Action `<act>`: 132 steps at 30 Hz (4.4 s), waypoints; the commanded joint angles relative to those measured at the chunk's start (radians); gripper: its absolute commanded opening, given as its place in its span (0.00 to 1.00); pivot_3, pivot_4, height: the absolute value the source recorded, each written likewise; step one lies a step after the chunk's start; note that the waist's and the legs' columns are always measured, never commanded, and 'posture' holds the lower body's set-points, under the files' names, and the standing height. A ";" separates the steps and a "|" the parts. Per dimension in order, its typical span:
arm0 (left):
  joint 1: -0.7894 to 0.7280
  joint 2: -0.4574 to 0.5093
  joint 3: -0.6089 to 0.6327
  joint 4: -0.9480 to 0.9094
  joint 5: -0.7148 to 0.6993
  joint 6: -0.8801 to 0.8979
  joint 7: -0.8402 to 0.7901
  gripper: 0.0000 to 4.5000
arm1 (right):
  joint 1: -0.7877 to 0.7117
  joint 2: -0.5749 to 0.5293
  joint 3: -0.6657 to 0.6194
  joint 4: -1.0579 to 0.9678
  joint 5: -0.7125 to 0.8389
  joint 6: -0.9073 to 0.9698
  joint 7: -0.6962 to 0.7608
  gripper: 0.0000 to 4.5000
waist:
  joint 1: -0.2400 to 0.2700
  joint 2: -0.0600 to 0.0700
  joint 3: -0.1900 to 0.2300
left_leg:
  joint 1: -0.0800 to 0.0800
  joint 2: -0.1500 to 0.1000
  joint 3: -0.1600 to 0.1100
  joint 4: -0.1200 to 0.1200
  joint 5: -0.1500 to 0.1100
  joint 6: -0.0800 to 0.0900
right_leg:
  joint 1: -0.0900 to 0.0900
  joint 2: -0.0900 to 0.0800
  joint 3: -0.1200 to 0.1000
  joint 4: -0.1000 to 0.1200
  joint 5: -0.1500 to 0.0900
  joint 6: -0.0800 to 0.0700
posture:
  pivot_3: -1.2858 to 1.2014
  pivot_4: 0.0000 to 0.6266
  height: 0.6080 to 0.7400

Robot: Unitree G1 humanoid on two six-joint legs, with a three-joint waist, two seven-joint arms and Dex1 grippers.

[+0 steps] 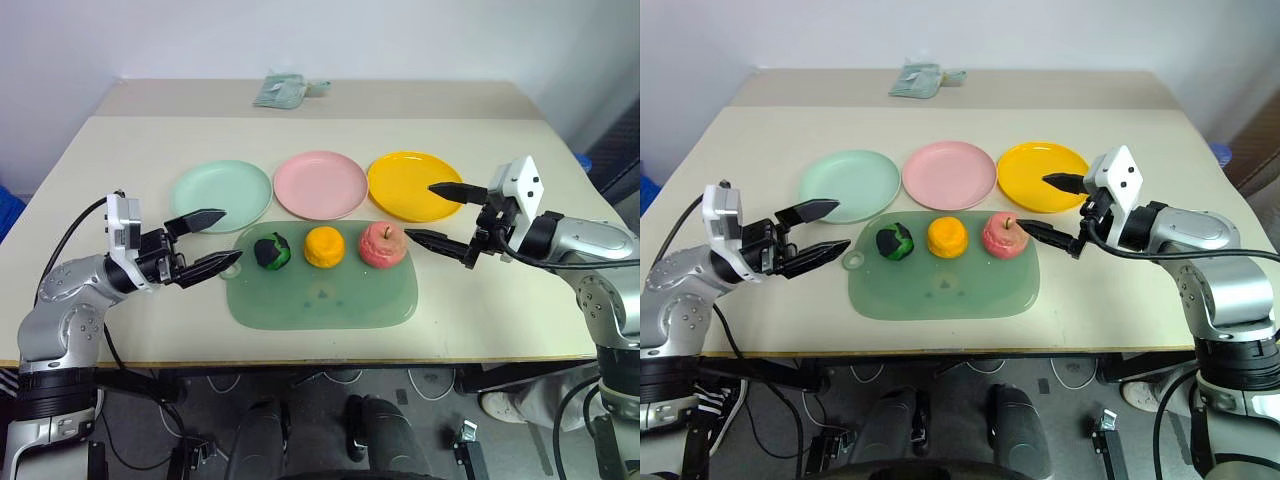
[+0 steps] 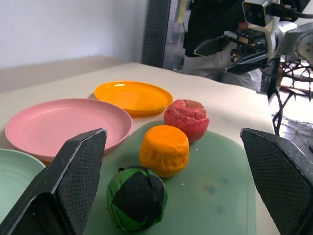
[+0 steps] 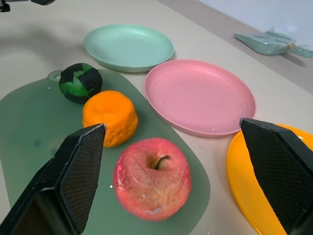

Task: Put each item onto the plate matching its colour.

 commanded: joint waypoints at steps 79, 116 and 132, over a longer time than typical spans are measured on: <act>-0.390 -0.143 -0.329 0.571 0.447 -0.353 -0.094 1.00 | -0.087 0.050 0.049 -0.355 0.223 0.285 -0.274 0.99 | 0.003 0.000 0.000 | -0.002 0.001 0.000 0.000 0.000 0.000 | -0.001 0.001 0.000 -0.003 0.000 -0.001 | 0.52 0.24 1.00; -0.449 -0.197 -0.212 0.633 0.377 -0.374 0.064 0.70 | -0.116 0.057 0.036 -0.337 0.207 0.273 -0.282 1.00 | 0.004 0.000 0.000 | -0.002 0.001 -0.001 0.000 0.000 0.000 | -0.001 0.001 0.000 -0.003 0.000 -0.001 | 0.52 0.24 1.00; -0.604 -0.184 -0.091 0.963 0.457 -0.563 0.450 0.70 | -0.189 0.262 0.185 -0.241 0.026 0.211 -0.451 1.00 | 0.002 0.000 0.000 | -0.002 0.001 0.000 -0.001 0.000 0.001 | -0.001 0.002 0.000 -0.002 0.002 0.003 | 0.52 0.24 1.00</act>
